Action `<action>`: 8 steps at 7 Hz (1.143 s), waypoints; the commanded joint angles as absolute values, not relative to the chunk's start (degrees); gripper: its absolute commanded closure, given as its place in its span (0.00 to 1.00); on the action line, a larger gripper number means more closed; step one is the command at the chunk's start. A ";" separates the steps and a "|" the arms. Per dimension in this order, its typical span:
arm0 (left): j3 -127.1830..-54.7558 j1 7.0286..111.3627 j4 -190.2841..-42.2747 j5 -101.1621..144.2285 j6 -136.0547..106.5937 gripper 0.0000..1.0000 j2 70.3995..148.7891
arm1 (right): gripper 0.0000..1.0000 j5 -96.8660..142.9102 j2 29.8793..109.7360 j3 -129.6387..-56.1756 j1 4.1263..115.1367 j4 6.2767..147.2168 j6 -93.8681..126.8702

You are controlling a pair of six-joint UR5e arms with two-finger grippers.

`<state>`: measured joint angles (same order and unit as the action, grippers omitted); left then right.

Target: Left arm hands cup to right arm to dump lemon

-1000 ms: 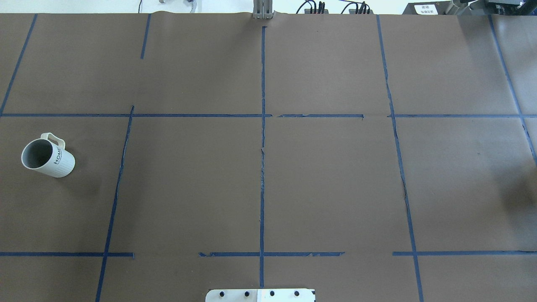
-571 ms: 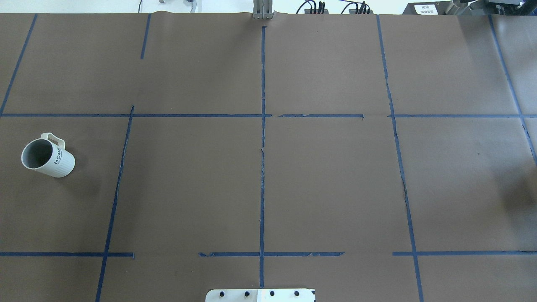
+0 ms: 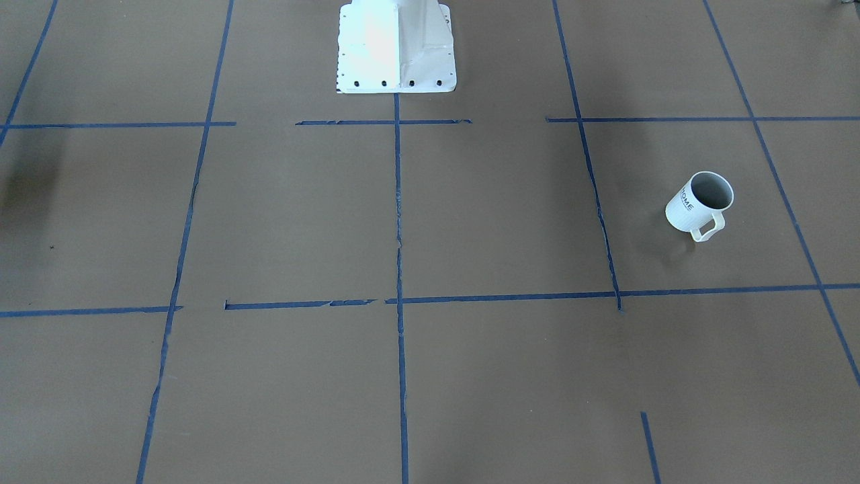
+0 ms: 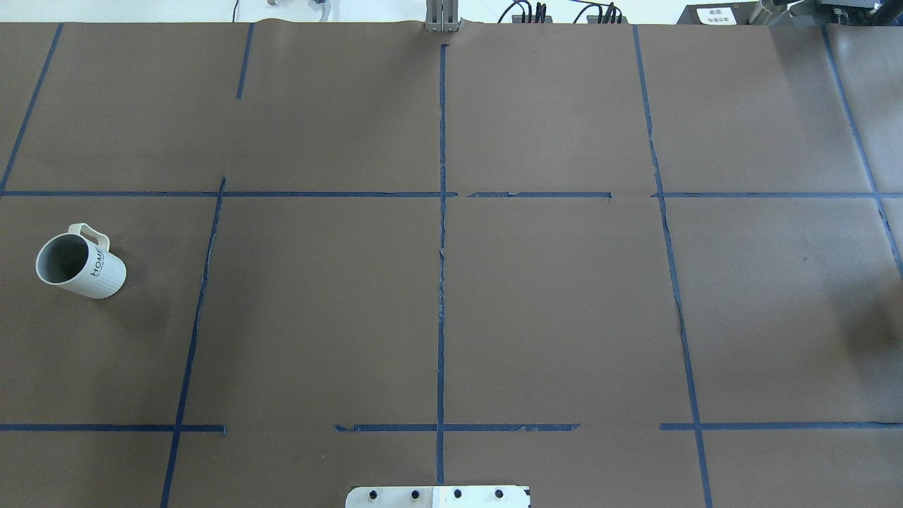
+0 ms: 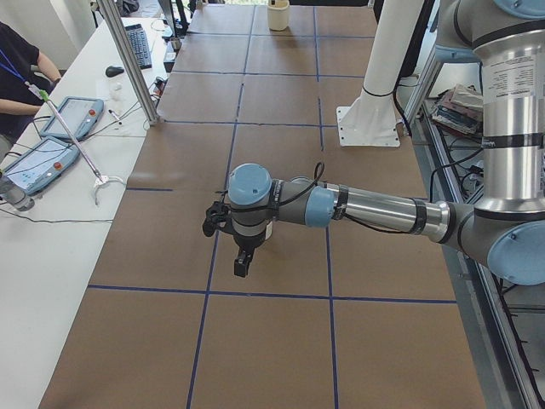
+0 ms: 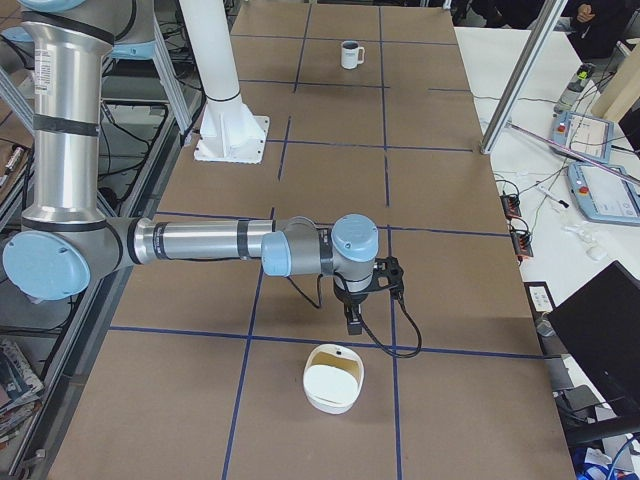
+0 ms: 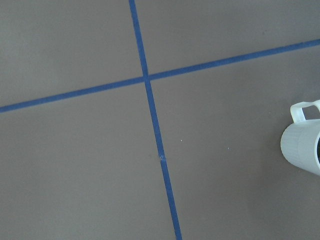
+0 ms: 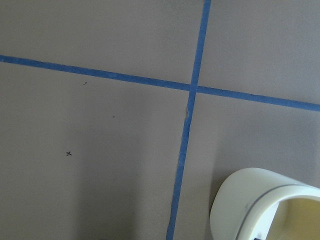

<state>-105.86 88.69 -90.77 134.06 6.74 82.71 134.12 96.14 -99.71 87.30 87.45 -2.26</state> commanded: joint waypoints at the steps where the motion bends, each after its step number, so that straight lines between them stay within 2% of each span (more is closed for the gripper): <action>1: -104.33 87.81 -96.39 134.47 6.60 0.00 82.36 | 0.00 134.12 96.06 -99.67 87.28 87.45 -2.20; 4: -103.80 72.40 -115.78 133.25 -26.14 0.00 78.84 | 0.00 134.21 96.06 -99.67 87.10 87.45 -2.11; 6: -103.71 62.63 -120.40 125.46 -40.90 0.00 79.45 | 0.00 134.12 96.07 -99.58 87.19 87.45 -2.20; 8: -101.62 58.98 -120.50 123.49 -45.08 0.00 82.17 | 0.00 134.12 96.15 -99.58 87.19 87.45 -2.20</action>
<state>-102.89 61.28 -120.05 124.83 -42.11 80.75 134.13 96.12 -99.60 87.15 87.45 -2.19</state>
